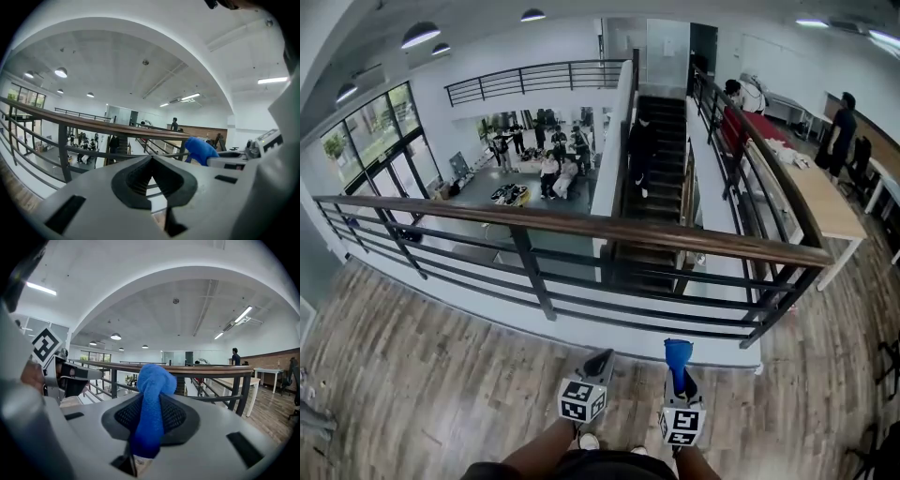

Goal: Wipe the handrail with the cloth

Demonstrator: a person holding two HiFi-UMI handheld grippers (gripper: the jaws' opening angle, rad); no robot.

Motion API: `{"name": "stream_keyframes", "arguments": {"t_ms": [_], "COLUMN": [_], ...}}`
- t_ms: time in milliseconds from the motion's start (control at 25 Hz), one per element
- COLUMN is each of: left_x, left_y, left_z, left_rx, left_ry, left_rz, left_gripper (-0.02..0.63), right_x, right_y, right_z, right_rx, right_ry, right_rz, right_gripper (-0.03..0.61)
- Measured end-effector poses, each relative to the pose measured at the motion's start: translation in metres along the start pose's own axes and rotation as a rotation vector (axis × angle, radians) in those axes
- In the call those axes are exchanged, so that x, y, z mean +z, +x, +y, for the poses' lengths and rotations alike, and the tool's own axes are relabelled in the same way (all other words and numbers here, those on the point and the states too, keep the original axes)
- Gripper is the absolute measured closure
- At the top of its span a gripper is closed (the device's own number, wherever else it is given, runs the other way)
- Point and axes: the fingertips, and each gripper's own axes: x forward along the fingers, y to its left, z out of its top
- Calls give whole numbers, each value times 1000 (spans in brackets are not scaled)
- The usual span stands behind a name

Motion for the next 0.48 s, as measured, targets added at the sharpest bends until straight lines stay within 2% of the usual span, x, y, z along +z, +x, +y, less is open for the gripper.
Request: {"name": "stream_keyframes", "arguments": {"t_ms": [160,480], "left_x": [10,1], "left_y": [-6,-25], "left_z": [-34,-66], "left_rx": [0,17], "left_ry": [-46,-20], "left_rz": [-25,-52], "left_gripper": [609,609], "right_x": [7,0], "right_y": [-17,-49], "right_z": [-14,-26], "right_rx": [16,11], "right_ry": [-10,-38], "right_rz": [-11,-23], "right_gripper": [476,476]}}
